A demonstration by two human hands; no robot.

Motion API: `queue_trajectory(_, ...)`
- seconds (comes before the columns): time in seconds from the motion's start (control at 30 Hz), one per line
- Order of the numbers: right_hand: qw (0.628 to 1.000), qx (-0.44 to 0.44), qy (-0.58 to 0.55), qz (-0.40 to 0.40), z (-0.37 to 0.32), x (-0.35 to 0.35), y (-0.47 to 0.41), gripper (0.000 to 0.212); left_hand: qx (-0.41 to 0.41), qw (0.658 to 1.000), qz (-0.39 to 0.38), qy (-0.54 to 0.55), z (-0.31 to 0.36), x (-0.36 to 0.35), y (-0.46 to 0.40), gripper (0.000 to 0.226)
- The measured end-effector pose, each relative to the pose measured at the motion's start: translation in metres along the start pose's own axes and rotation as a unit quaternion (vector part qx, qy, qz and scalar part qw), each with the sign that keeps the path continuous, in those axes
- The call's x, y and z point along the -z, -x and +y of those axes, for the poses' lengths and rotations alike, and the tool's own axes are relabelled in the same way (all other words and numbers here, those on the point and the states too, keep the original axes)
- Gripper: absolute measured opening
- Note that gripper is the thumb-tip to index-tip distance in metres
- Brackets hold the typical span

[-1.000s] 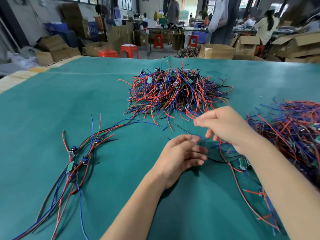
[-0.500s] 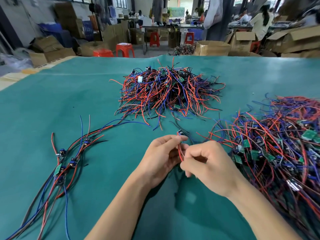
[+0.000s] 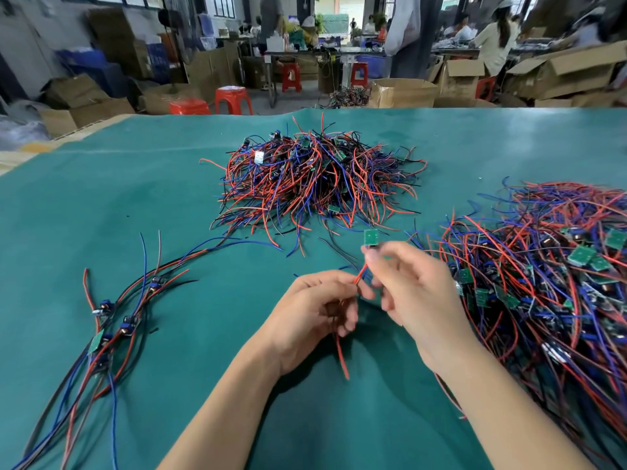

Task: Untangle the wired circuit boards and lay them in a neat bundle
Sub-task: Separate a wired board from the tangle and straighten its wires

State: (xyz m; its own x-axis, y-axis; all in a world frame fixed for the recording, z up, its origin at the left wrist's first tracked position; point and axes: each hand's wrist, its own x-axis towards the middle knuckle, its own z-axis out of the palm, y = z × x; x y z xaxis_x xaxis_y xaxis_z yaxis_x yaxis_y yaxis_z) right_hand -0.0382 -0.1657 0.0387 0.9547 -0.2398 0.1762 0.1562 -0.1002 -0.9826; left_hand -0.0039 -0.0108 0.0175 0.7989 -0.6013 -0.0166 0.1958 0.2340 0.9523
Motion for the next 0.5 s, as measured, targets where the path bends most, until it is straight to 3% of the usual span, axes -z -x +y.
queue_trajectory(0.07,0.999,-0.014,-0.046,0.023,-0.001,0.004,-0.001,0.006,0.000,1.000,-0.023,-0.016,0.000,0.000,0.001,0.021)
queue_trajectory(0.2,0.989,-0.052,-0.138,-0.024,-0.005,0.005,0.000,0.006,0.001,0.998,-0.052,-0.030,0.001,-0.001,0.003,0.023)
queue_trajectory(0.27,0.987,-0.052,-0.151,-0.008,-0.006,0.006,-0.001,0.005,0.005,0.998,-0.050,-0.025,0.001,-0.002,0.003,0.023)
queue_trajectory(0.4,0.988,-0.037,-0.145,0.030,-0.007,0.013,-0.003,0.010,-0.001,0.999,-0.034,0.008,0.003,-0.004,0.003,0.017)
queue_trajectory(0.5,0.999,0.019,-0.039,0.027,-0.008,0.012,0.000,0.017,-0.011,0.999,-0.004,0.042,0.005,-0.005,0.003,0.020)
